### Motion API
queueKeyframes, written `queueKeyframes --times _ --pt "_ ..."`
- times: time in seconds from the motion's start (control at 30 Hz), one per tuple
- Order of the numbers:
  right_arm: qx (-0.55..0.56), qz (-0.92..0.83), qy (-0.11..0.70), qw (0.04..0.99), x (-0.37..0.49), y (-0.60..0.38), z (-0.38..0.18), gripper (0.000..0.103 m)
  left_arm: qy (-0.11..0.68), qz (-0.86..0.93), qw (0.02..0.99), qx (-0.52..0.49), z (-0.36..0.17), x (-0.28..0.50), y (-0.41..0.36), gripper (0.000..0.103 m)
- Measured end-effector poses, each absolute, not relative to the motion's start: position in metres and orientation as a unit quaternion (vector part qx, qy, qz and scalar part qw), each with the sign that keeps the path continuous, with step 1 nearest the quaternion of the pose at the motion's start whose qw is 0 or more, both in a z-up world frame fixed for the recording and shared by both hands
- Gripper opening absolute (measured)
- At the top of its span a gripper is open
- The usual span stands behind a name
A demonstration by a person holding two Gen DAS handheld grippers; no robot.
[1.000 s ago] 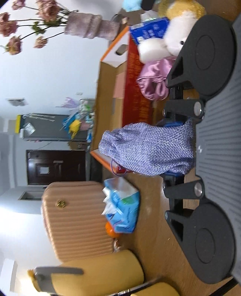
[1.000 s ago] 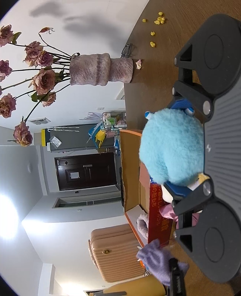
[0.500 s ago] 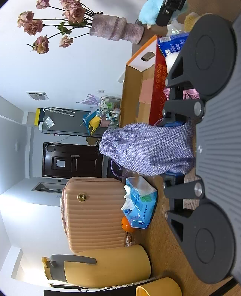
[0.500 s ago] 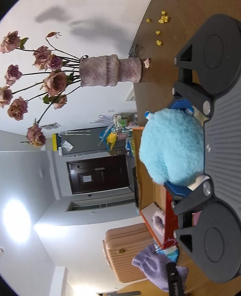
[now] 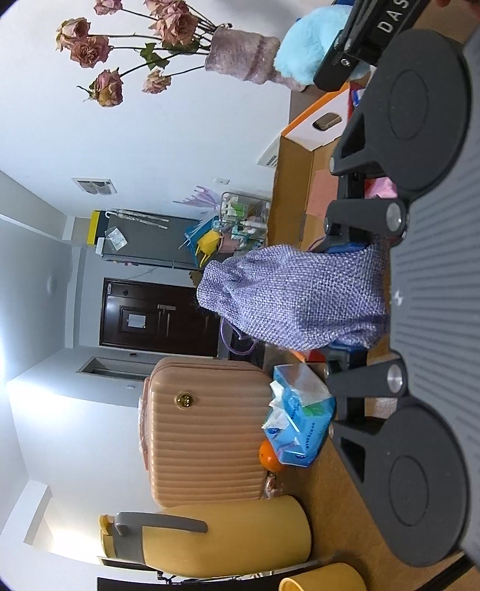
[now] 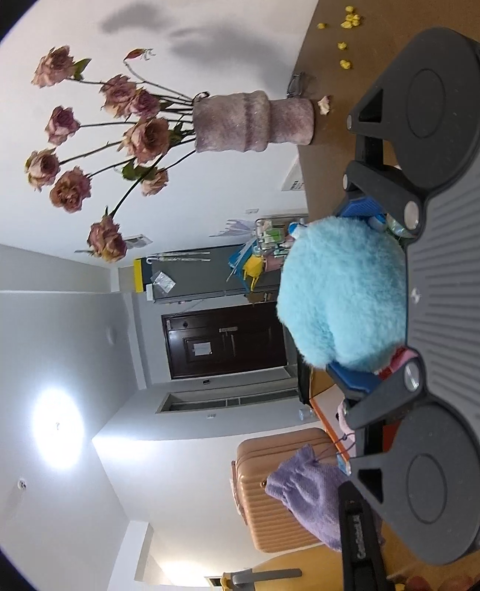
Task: Organize soft objects
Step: 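Carry the lavender pouch and blue plush ball over the cardboard box with both tools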
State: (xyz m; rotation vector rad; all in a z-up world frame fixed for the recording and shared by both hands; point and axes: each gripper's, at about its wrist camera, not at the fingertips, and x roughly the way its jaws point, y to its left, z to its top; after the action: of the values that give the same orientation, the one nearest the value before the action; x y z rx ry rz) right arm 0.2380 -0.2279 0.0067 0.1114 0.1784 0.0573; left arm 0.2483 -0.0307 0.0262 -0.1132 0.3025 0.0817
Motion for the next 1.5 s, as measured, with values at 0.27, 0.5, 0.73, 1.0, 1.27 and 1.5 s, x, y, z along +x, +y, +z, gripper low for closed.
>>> queueKeyframes --times 0.27,0.5,0.73,1.0,1.27,1.5 --pt "0.052 0.027 0.081 0.995 0.26 -0.221 0.014 0.076 0.145 0.052 0.986 -0.067 0.029 0.269 -0.025 0.041" --pt "0.056 0.022 0.079 0.995 0.28 -0.22 0.019 0.076 0.142 0.057 0.986 -0.072 0.031 0.286 -0.022 0.041" --pt "0.051 0.025 0.086 0.995 0.296 -0.217 0.023 0.076 0.134 0.056 0.986 -0.079 0.034 0.301 -0.02 0.041" --pt "0.043 0.021 0.095 0.994 0.318 -0.212 0.027 0.076 0.131 0.055 0.986 -0.083 0.035 0.318 -0.018 0.041" --pt "0.043 0.02 0.11 0.993 0.341 -0.209 0.028 0.076 0.128 0.056 0.987 -0.082 0.035 0.331 -0.017 0.041" --pt "0.039 0.02 0.121 0.992 0.356 -0.206 0.028 0.076 0.128 0.058 0.987 -0.078 0.036 0.34 -0.019 0.041"
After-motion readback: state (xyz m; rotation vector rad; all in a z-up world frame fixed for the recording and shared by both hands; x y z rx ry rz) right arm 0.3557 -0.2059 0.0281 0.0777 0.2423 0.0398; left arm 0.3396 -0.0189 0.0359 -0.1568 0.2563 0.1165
